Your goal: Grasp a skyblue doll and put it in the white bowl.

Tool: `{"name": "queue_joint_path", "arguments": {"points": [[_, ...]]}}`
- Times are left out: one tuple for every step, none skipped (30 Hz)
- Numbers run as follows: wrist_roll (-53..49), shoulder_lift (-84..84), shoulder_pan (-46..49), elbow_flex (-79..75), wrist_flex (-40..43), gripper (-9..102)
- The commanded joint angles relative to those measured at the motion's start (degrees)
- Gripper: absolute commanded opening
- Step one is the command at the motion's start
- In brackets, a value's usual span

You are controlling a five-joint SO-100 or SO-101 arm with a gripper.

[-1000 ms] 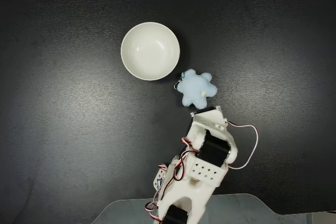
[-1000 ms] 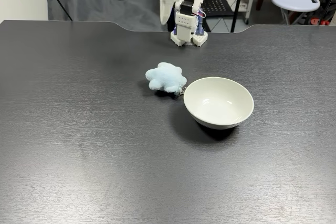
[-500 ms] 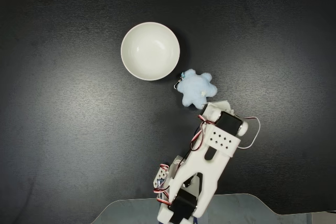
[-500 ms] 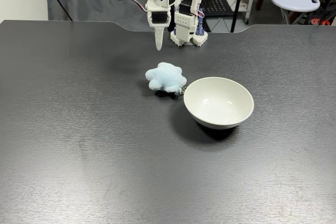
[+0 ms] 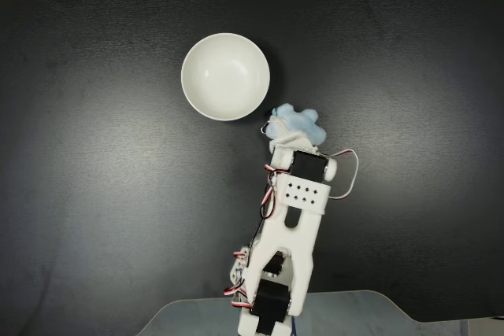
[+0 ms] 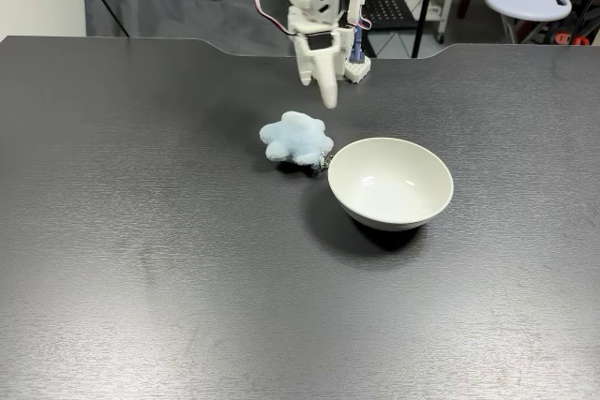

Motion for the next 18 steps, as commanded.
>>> {"name": "queue_joint_path", "arguments": {"points": [[0.1, 0.3, -1.9, -0.5, -0.3, 55], [0.1, -0.2, -1.7, -0.4, -0.3, 55], [0.1, -1.0, -1.5, -0.4, -0.3, 55], [0.1, -2.3, -1.4, -0.5, -0.3, 55], [0.0, -4.0, -1.4, -0.7, -0.3, 55], [0.0, -5.8, -1.3, -1.1, -0.3, 55], [0.0, -7.6, -1.3, -1.3, -0.3, 55], [0.0, -9.2, -1.3, -1.3, -0.3, 55], [0.0, -10.5, -1.3, -1.5, -0.3, 55], [0.0, -11.2, -1.3, -1.5, -0.3, 55], [0.0, -11.4, -1.3, -1.5, -0.3, 55], [0.0, -11.4, -1.1, -1.5, -0.3, 55], [0.0, -11.4, -0.7, -1.6, -0.4, 55], [0.0, -11.4, -0.1, -1.6, -0.8, 55], [0.0, -11.4, 0.6, -1.6, -1.8, 55], [0.0, -11.4, 1.3, -1.6, -3.4, 55], [0.0, -11.4, 2.1, -1.6, -5.3, 55], [0.0, -11.4, 3.2, -1.6, -7.1, 55]]}}
